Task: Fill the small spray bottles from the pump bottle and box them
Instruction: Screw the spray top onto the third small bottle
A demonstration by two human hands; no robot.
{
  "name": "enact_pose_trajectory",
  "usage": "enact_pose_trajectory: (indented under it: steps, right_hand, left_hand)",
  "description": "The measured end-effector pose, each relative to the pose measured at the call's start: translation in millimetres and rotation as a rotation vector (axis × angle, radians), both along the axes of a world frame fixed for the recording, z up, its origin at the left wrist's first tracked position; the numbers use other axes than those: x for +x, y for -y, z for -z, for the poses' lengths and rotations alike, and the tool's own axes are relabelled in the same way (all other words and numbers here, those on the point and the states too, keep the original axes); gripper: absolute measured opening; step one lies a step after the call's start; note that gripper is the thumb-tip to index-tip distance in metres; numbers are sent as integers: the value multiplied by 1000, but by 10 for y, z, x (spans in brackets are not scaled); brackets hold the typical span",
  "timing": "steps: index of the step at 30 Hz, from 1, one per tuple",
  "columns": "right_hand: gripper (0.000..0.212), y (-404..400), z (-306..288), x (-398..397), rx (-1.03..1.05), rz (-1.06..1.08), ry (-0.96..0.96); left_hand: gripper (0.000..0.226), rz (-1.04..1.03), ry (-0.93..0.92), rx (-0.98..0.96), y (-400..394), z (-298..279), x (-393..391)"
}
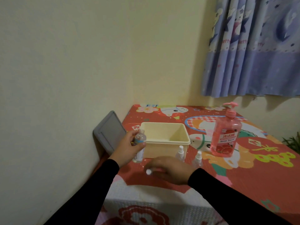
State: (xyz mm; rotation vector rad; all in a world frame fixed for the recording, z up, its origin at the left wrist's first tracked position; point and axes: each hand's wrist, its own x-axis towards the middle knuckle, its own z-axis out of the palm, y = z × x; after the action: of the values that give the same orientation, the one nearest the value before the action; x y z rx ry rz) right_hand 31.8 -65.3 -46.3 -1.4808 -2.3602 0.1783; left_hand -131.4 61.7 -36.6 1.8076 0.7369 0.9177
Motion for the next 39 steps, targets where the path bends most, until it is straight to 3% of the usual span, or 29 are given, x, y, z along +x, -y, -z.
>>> enact_pose_trajectory:
  steps: [4, 11, 15, 17, 20, 26, 39]
  right_hand:
    - [25, 51, -397, 66, 95, 145, -326]
    - [20, -58, -811, 265, 323, 138, -1209]
    - [27, -87, -902, 329, 337, 151, -1484]
    - [41, -86, -920, 341, 341, 153, -1519]
    - [45, -87, -935, 333, 337, 145, -1530]
    - [21, -127, -894, 309, 314, 157, -1489]
    - [26, -189, -724, 242, 162, 213, -1266]
  left_hand:
    - [37, 4, 4, -13, 7, 23, 5]
    - [35, 27, -10, -20, 1, 50, 81]
    - [36, 27, -56, 0, -3, 98, 129]
    - [35, 49, -67, -9, 9, 109, 151]
    - [36, 74, -90, -5, 39, 105, 185]
    - [37, 67, -112, 32, 91, 54, 269]
    - [41, 80, -93, 65, 183, -98, 325]
